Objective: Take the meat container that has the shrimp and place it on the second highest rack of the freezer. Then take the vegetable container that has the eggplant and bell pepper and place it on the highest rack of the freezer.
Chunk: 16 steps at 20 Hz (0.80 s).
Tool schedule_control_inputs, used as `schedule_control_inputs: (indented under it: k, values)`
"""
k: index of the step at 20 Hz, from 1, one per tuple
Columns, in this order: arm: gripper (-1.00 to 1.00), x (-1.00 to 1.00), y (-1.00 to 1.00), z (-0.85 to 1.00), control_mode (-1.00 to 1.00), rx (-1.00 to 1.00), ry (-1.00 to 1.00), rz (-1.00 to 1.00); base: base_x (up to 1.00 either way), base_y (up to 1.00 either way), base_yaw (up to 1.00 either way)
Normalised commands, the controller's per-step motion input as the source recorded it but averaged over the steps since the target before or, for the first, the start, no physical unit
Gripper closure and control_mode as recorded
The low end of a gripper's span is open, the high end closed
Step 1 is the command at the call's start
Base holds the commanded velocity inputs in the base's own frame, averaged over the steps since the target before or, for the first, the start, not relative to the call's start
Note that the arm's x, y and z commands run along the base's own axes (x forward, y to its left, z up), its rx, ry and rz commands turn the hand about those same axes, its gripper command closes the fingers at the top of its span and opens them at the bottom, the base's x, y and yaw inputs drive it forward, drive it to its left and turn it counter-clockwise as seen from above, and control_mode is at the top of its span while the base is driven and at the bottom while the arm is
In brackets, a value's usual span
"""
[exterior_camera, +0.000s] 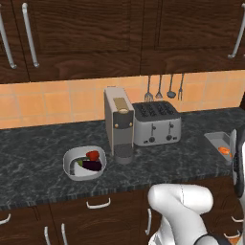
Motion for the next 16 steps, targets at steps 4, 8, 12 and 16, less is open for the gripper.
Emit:
schedule_control_inputs:
  k: [4,8,12,16]
  values:
    - [-1.0,-0.01,-0.77,0.0,-1.0,0.16,-0.11,0.0,0.0,0.0,0.0]
    - [-1.0,0.08,-0.4,0.0,-1.0,0.06,-0.07,-0.01,0.0,0.0,0.0]
    - [-1.0,0.25,-0.05,-0.09,-1.0,0.0,0.0,-0.07,0.0,0.0,0.0]
    - [-1.0,0.43,0.0,-0.21,-1.0,0.0,0.0,-0.05,0.0,0.0,0.0]
